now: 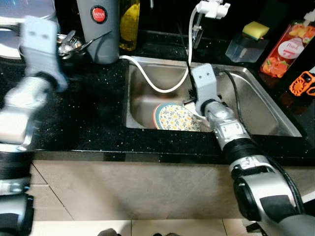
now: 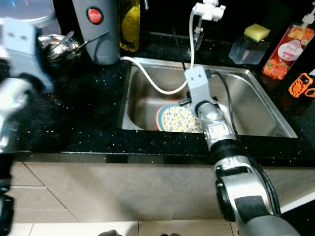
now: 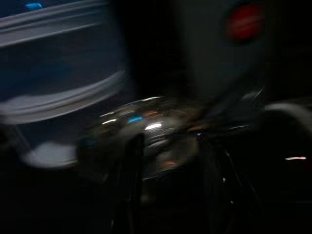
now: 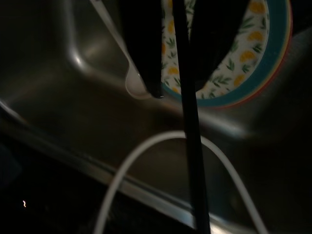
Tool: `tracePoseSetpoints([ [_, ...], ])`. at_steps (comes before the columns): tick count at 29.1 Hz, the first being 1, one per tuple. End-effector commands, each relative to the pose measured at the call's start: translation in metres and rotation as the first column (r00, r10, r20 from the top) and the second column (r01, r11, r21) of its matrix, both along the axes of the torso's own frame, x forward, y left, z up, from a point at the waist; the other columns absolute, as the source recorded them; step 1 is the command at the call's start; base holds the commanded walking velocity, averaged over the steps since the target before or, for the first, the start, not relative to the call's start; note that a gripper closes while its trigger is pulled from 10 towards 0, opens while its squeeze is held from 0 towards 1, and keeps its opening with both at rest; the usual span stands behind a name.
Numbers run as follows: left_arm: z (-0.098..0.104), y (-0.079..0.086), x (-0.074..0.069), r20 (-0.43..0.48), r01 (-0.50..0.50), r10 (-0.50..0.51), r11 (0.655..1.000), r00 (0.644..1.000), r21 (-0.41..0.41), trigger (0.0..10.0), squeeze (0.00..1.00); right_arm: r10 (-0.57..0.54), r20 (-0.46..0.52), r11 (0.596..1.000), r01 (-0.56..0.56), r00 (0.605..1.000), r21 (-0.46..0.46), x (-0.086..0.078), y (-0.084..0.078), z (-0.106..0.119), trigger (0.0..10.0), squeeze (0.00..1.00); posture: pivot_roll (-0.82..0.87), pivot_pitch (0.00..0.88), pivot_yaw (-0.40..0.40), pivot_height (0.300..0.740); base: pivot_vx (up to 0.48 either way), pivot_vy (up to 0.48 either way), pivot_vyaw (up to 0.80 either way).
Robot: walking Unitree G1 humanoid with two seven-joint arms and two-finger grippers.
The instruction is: Kitchen organization
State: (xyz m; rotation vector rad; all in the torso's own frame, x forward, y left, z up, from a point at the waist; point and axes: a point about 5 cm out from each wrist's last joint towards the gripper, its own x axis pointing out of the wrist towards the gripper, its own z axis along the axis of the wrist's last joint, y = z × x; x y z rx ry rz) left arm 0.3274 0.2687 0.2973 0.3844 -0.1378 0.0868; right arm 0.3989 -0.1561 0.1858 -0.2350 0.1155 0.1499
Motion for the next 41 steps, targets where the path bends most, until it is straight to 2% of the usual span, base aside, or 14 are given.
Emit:
tracePoseSetpoints([
  [1, -0.002, 0.014, -0.001, -0.054, -0.036, 0.044, 0.989, 0.998, 0.140, 10.0, 0.00, -0.016, -0.026, 0.997, 0.018, 1.000, 0.068, 0.000, -0.005, -0.001, 10.0, 0.96, 0.26, 0.013, -0.135, 0.740, 0.000, 0.000, 0.00],
  [2, -0.002, 0.014, -0.001, -0.054, -0.036, 0.044, 0.989, 0.998, 0.140, 10.0, 0.00, -0.016, -0.026, 0.997, 0.018, 1.000, 0.068, 0.000, -0.005, -0.001, 10.0, 0.96, 0.26, 0.013, -0.135, 0.740, 0.000, 0.000, 0.00],
  [3, -0.001, 0.020, -0.002, -0.068, -0.040, 0.053, 0.981, 0.996, 0.188, 10.0, 0.00, -0.012, -0.024, 0.995, 0.015, 1.000, 0.102, 0.001, -0.005, 0.001, 10.0, 0.00, 0.26, 0.013, -0.135, 0.740, 0.000, 0.000, 0.00],
  [6, 0.005, 0.037, -0.004, -0.100, -0.018, 0.048, 0.957, 0.994, 0.289, 10.0, 0.00, 0.009, -0.021, 0.981, -0.005, 1.000, 0.194, 0.002, -0.003, 0.005, 10.0, 0.00, 0.26, 0.009, -0.131, 0.740, 0.000, 0.000, 0.00],
  [12, 0.012, 0.046, -0.001, -0.129, 0.030, 0.011, 0.950, 0.992, 0.310, 10.0, 0.00, 0.022, -0.016, 0.976, -0.018, 1.000, 0.216, 0.003, -0.002, 0.007, 10.0, 0.00, 0.26, 0.007, -0.129, 0.740, 0.000, 0.000, 0.00],
  [15, 0.014, 0.057, 0.007, -0.185, 0.111, -0.063, 0.959, 0.981, 0.260, 10.0, 0.00, 0.035, 0.002, 0.974, -0.035, 0.999, 0.225, 0.002, 0.002, 0.008, 10.0, 0.00, 0.26, 0.010, -0.128, 0.740, 0.000, 0.000, 0.00],
  [18, 0.015, 0.058, 0.009, -0.185, 0.134, -0.088, 0.959, 0.979, 0.248, 10.0, 0.00, 0.040, 0.007, 0.972, -0.040, 0.999, 0.230, 0.002, 0.003, 0.008, 10.0, 0.00, 0.26, 0.010, -0.128, 0.740, 0.000, 0.000, 0.00],
  [23, 0.013, 0.051, 0.022, -0.209, 0.260, -0.218, 0.943, 0.953, 0.207, 10.0, 0.00, 0.060, 0.030, 0.968, -0.065, 0.998, 0.244, -0.001, 0.007, 0.010, 10.0, 0.00, 0.24, 0.030, -0.126, 0.740, 0.000, 0.000, 0.00],
  [25, 0.013, 0.051, 0.024, -0.218, 0.276, -0.235, 0.943, 0.947, 0.183, 10.0, 0.00, 0.062, 0.035, 0.966, -0.069, 0.997, 0.248, -0.001, 0.007, 0.011, 10.0, 0.00, 0.23, 0.034, -0.123, 0.740, 0.000, 0.000, 0.00],
  [28, 0.010, 0.055, 0.028, -0.235, 0.281, -0.246, 0.951, 0.940, 0.130, 10.0, 0.00, 0.065, 0.043, 0.964, -0.074, 0.997, 0.254, -0.004, 0.006, 0.011, 10.0, 0.00, 0.22, 0.041, -0.120, 0.740, 0.000, 0.000, 0.00],
  [31, 0.010, 0.056, 0.028, -0.236, 0.282, -0.247, 0.951, 0.940, 0.128, 10.0, 0.00, 0.065, 0.044, 0.964, -0.074, 0.997, 0.254, -0.004, 0.006, 0.012, 10.0, 0.00, 0.22, 0.041, -0.120, 0.740, 0.000, 0.000, 0.00],
  [33, 0.003, 0.059, 0.030, -0.293, 0.302, -0.253, 0.944, 0.922, 0.135, 10.0, 0.00, 0.063, 0.063, 0.965, -0.076, 0.996, 0.249, -0.006, 0.005, 0.014, 10.0, 0.00, 0.20, 0.058, -0.113, 0.740, 0.000, 0.000, 0.00],
  [41, -0.002, 0.063, 0.033, -0.339, 0.301, -0.237, 0.942, 0.910, 0.149, 10.0, 0.00, 0.051, 0.091, 0.963, -0.074, 0.995, 0.260, -0.013, 0.002, 0.019, 10.0, 0.00, 0.18, 0.084, -0.090, 0.740, 0.000, 0.000, 0.00],
])
